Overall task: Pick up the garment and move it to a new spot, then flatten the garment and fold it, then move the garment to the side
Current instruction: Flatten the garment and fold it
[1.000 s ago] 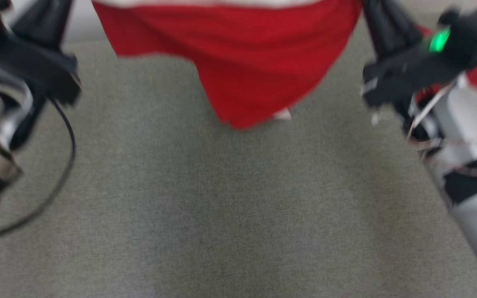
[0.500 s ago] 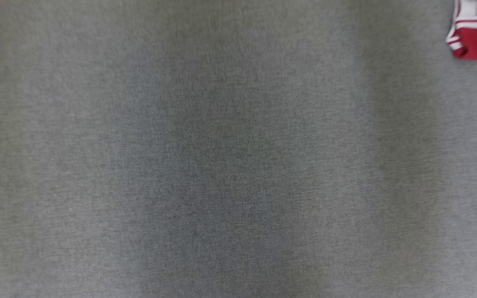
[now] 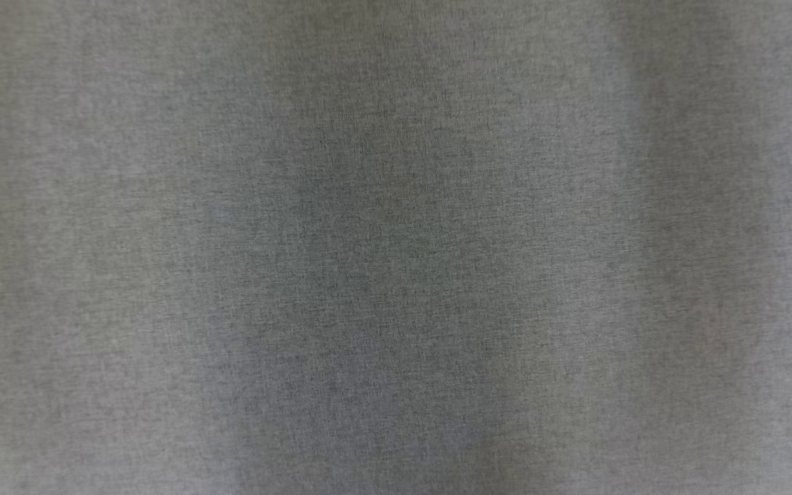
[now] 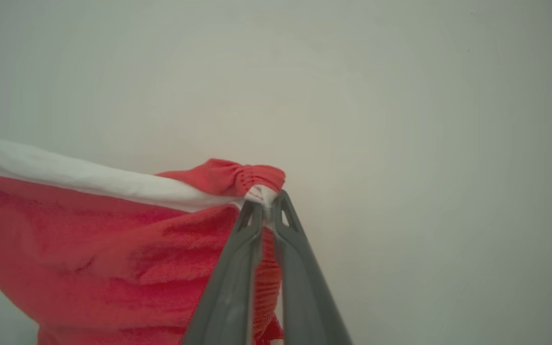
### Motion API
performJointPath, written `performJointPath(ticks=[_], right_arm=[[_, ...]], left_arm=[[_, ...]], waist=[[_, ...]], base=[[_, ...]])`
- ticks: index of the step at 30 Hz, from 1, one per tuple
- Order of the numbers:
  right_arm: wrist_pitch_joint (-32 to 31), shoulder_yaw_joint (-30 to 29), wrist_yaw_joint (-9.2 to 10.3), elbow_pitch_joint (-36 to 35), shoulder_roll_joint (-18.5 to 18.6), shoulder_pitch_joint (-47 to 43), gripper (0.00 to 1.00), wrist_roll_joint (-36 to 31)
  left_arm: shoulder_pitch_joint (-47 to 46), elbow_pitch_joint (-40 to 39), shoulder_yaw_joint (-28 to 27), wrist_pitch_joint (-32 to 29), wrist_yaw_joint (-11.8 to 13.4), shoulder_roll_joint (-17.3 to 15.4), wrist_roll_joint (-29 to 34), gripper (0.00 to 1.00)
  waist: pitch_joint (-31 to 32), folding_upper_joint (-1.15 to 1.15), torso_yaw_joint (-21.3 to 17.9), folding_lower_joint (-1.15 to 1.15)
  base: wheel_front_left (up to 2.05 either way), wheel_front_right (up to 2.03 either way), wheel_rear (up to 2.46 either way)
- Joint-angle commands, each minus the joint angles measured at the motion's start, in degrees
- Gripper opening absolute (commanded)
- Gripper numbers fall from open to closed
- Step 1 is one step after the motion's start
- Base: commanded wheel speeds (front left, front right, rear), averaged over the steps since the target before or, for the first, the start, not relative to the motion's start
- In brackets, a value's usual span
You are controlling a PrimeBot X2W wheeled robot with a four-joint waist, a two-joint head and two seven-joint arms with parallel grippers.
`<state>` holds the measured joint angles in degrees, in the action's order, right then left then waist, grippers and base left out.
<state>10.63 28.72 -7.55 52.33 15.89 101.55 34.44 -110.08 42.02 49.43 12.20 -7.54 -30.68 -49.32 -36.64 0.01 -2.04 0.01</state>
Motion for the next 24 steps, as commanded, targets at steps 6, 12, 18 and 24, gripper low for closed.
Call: performJointPath(ticks=[6, 12, 18, 24], right_arm=[[2.42, 3.54, 0.16, -2.75, 3.25, -10.3, 0.0, 4.6], [4.19, 4.18, 0.17, -10.81, 9.1, -28.9, 0.0, 11.39], [4.58, 1.13, 0.17, -19.9, 12.47, -47.73, 0.0, 14.11], [4.59, -4.2, 0.19, -26.84, 12.02, -62.49, 0.0, 13.44]], left_arm=[[12.3, -4.22, 1.53, 2.65, 0.25, -2.11, -2.36, 0.0], [35.93, -19.2, -8.76, 3.03, 5.56, -2.62, -2.82, 0.0], [61.15, -34.4, -18.06, 3.05, 10.54, -0.63, -0.28, 0.0], [79.03, -41.47, -22.83, 3.07, 12.05, 3.24, 1.87, 0.0]], waist=[[4.54, -0.01, 0.69, -0.01], [10.97, -0.01, 1.04, -0.01], [15.68, -0.01, 1.24, -0.01], [18.56, -0.01, 1.62, -0.01]], base=[[0.0, 0.0, 0.0], [0.0, 0.0, 0.0], [0.0, 0.0, 0.0], [0.0, 0.0, 0.0]])
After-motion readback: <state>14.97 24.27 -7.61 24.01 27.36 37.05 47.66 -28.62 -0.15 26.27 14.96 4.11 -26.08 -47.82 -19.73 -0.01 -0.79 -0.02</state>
